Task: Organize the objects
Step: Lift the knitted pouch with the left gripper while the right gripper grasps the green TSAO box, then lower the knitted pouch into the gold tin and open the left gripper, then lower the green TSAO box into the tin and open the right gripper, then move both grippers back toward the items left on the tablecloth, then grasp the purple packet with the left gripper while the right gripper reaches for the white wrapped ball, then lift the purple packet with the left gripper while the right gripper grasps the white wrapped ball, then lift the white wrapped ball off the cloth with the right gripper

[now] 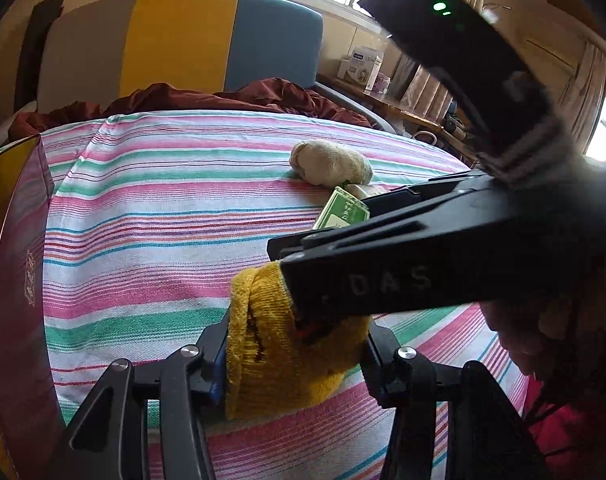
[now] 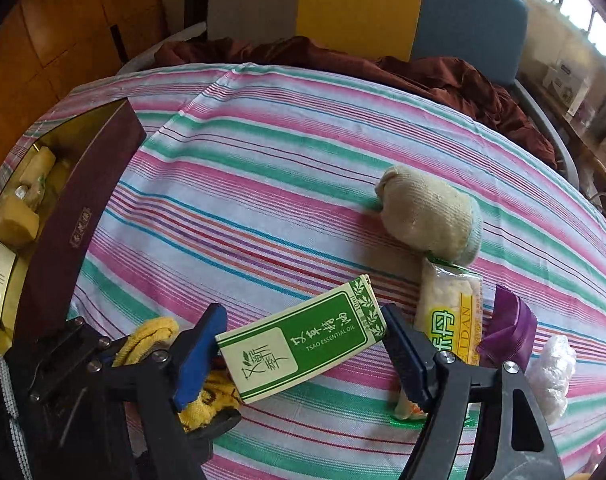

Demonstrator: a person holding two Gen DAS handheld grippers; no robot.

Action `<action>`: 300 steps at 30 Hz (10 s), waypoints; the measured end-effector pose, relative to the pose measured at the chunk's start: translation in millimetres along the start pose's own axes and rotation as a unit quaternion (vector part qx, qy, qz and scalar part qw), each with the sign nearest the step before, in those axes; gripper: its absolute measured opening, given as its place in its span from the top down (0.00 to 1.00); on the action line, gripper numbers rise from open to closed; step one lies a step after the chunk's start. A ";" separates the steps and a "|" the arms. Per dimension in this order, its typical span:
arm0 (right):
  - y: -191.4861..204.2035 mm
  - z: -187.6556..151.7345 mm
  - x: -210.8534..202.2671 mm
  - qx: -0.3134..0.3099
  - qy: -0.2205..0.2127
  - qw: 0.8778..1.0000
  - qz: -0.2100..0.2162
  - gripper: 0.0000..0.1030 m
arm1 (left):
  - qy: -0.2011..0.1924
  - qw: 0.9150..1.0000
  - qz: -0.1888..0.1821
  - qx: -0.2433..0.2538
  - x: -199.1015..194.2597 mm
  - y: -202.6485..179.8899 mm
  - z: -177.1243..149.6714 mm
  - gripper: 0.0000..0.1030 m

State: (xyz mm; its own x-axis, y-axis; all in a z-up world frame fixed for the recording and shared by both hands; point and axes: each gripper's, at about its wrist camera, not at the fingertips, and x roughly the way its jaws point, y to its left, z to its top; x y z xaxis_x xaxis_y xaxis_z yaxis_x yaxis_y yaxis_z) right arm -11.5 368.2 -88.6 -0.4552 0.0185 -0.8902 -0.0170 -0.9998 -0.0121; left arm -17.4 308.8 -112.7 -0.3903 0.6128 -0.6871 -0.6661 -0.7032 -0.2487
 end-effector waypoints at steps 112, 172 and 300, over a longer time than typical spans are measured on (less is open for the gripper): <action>123.3 18.5 -91.8 -0.103 -0.124 0.982 0.093 0.26 | -0.067 0.962 0.255 -0.072 -242.2 160.1 -19.7 0.22; -176.0 -71.1 -103.0 0.436 -0.147 0.885 -0.068 0.02 | 0.006 0.998 0.068 -0.006 -155.6 49.9 23.7 0.38; -174.2 -56.4 -38.9 0.342 0.004 0.928 -0.150 0.64 | 0.008 0.994 0.063 0.088 -11.4 -11.1 -15.8 0.64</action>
State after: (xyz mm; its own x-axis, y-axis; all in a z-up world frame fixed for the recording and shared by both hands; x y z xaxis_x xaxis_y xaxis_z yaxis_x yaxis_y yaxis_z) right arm 59.4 541.1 -77.5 -0.3323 0.2913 -0.8971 -0.7041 -0.7095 0.0305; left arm 4.4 303.9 -112.8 -0.4679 0.5176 -0.7163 -0.7147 -0.6984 -0.0378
